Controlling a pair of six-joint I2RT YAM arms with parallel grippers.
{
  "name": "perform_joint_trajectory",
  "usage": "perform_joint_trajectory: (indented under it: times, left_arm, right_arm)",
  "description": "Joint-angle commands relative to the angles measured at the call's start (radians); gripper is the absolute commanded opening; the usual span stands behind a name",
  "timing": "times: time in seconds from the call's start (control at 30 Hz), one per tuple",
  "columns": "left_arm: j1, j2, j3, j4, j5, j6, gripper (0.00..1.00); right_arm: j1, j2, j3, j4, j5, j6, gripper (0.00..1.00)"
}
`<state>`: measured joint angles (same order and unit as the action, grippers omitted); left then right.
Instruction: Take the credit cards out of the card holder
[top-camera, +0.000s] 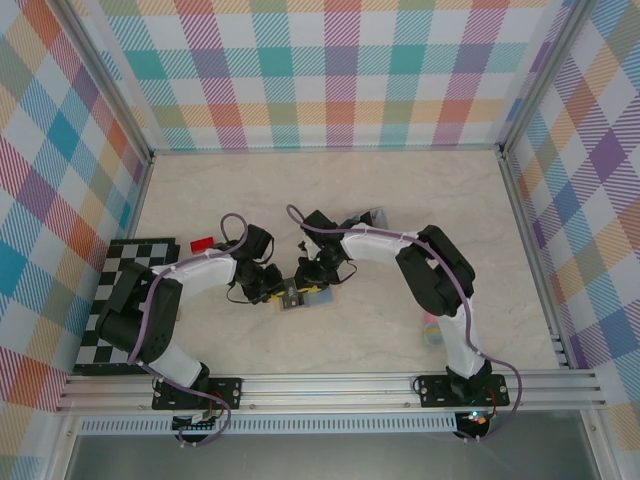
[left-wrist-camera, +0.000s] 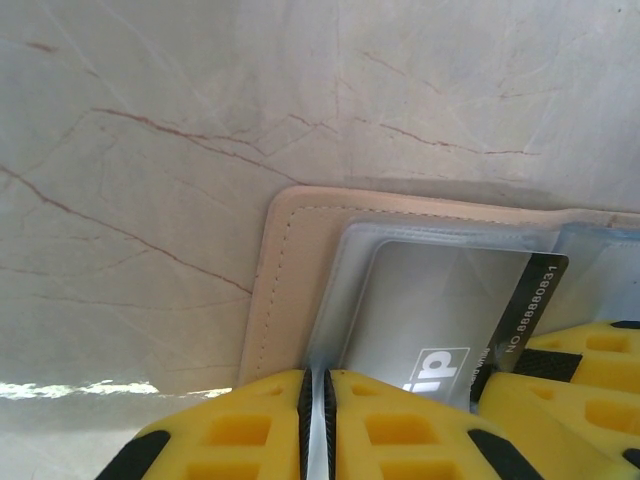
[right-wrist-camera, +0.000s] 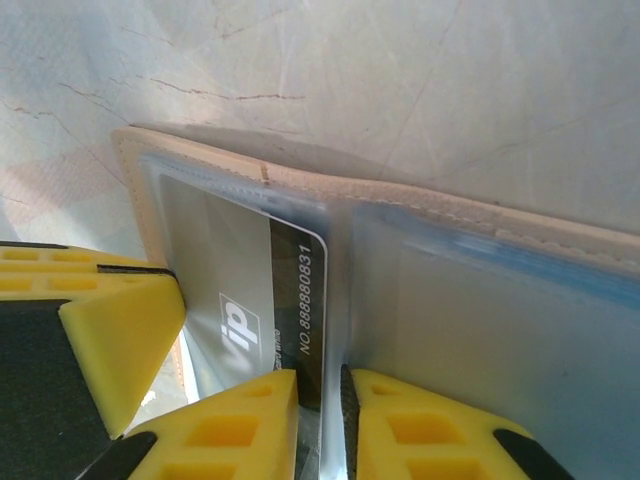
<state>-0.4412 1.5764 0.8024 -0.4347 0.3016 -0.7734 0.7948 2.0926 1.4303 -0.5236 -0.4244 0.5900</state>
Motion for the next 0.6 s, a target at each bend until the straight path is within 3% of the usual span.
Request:
perform_joint_trajectory:
  times: [0.0,0.33,0.57]
  left_arm:
    - [-0.013,0.029,-0.020,-0.039,-0.032,0.002,0.14]
    - [-0.013,0.023,-0.017,-0.044,-0.030,0.006,0.15]
    - [-0.011,0.008,-0.010,-0.057,-0.037,0.002,0.26]
  right_arm:
    - [0.003,-0.018,-0.008,0.017,-0.042,-0.013,0.18]
    - [0.000,-0.033,-0.015,0.036,-0.047,-0.001,0.07]
    - [-0.026,-0.072,-0.049,0.006,0.009,-0.011,0.00]
